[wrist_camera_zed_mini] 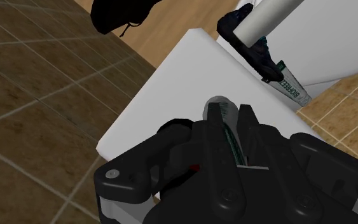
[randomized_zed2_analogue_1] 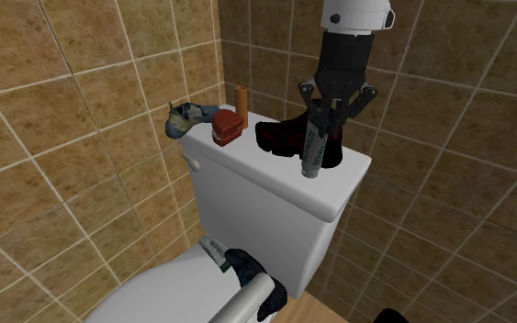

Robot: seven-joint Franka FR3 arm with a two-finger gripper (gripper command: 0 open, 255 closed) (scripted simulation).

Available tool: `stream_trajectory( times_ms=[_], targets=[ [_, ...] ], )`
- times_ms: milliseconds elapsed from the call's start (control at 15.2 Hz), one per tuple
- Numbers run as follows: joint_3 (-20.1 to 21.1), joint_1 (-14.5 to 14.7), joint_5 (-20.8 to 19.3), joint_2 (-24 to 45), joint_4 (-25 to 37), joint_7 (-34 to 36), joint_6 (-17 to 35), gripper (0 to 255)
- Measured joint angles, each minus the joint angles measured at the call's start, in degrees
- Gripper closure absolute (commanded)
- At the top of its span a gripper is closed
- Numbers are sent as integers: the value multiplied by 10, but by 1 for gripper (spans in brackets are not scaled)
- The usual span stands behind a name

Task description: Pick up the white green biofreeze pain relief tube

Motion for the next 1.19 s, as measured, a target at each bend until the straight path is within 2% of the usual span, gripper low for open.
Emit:
stream_trajectory(
  times_ms=[264,1188],
  targets=[
    [0,0,-1,-3,2,1,-6,255],
    [-6,1,-12,-36,58,8,-93,255]
  ],
)
